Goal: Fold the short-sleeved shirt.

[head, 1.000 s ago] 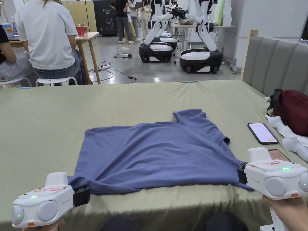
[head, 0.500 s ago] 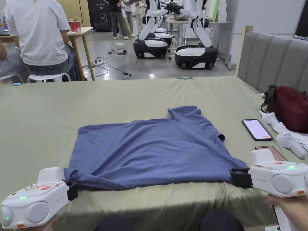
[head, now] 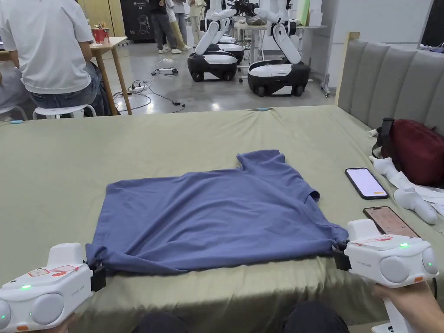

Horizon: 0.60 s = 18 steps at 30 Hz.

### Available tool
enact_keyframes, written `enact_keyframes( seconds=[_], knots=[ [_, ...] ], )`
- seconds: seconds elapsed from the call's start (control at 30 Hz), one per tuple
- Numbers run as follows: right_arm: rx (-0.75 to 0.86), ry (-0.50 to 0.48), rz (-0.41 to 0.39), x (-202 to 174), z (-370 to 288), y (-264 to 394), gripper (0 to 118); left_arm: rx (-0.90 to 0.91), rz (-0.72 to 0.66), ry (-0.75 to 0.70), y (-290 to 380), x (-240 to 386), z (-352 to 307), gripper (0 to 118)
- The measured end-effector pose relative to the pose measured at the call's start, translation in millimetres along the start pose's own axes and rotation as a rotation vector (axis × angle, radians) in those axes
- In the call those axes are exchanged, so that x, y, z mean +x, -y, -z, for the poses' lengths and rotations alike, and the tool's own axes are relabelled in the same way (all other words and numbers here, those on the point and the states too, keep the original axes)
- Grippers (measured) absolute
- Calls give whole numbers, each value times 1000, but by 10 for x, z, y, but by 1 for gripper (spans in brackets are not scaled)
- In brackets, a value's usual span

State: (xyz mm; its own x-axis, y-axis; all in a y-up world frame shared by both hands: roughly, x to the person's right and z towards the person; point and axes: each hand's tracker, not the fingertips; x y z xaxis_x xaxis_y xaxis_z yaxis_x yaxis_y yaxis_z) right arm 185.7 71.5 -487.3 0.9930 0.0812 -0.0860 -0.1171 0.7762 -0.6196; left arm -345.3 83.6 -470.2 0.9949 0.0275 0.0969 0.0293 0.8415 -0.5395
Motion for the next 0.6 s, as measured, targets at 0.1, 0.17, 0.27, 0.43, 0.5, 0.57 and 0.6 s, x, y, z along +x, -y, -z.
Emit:
enact_keyframes(
  seconds=[0.1,0.17,0.27,0.43,0.5,0.57,0.6],
  knots=[
    [45,-1,4,-23,-74,-209,8,28,-3,8,-154,-17,-37,9],
    [76,-9,1,-24,-102,-373,8,52,-11,21,-312,-35,-63,9],
    [121,-1,-17,-35,-81,-704,8,94,-3,19,-644,-56,-31,9],
    [148,18,-9,3,271,-1313,8,128,11,-9,-1148,-85,293,9],
    [141,29,-11,20,489,-1514,8,117,13,-24,-1281,-119,501,9],
    [121,38,-7,6,719,-1654,8,89,7,-43,-1358,-149,736,9],
    [109,40,-6,7,848,-1706,8,70,4,-53,-1371,-158,853,9]
  ],
)
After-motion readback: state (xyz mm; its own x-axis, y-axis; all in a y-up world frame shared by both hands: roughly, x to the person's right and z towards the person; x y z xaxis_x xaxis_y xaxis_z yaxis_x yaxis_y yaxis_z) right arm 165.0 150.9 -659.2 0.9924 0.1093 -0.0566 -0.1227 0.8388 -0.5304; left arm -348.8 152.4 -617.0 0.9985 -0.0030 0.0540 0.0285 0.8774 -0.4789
